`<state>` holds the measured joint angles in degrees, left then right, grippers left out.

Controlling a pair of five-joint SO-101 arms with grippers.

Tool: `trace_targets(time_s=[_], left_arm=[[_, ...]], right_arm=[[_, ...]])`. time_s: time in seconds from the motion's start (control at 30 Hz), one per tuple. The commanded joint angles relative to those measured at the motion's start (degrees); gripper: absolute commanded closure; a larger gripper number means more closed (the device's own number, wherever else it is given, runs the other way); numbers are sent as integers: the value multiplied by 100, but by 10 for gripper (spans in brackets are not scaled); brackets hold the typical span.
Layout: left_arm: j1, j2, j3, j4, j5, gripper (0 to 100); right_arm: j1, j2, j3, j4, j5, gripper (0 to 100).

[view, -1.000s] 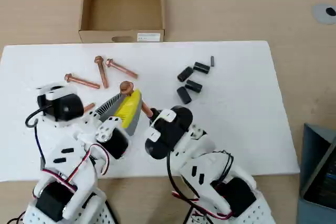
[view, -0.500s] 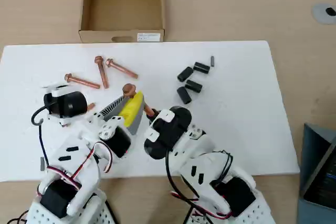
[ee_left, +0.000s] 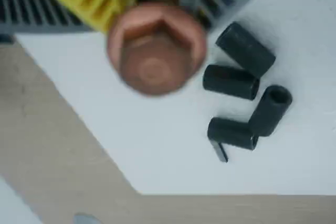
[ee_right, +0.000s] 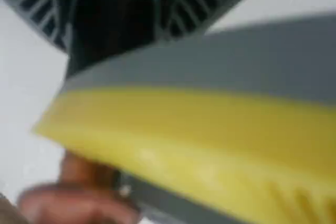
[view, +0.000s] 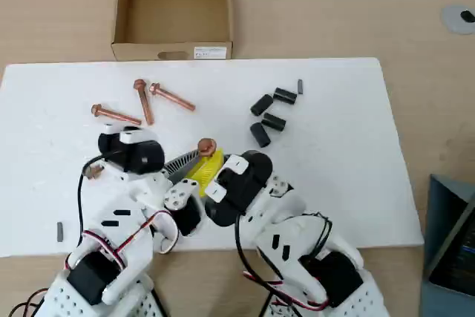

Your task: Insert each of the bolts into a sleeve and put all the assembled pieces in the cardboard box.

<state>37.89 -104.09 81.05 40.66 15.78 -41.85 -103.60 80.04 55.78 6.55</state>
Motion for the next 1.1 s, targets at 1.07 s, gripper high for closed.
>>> trace_targets(time_s=[1.07], left_arm=[[-853,-31,-1037,721,-70,843]], right_arm=[[-48,-831,-338,-132,44,989]])
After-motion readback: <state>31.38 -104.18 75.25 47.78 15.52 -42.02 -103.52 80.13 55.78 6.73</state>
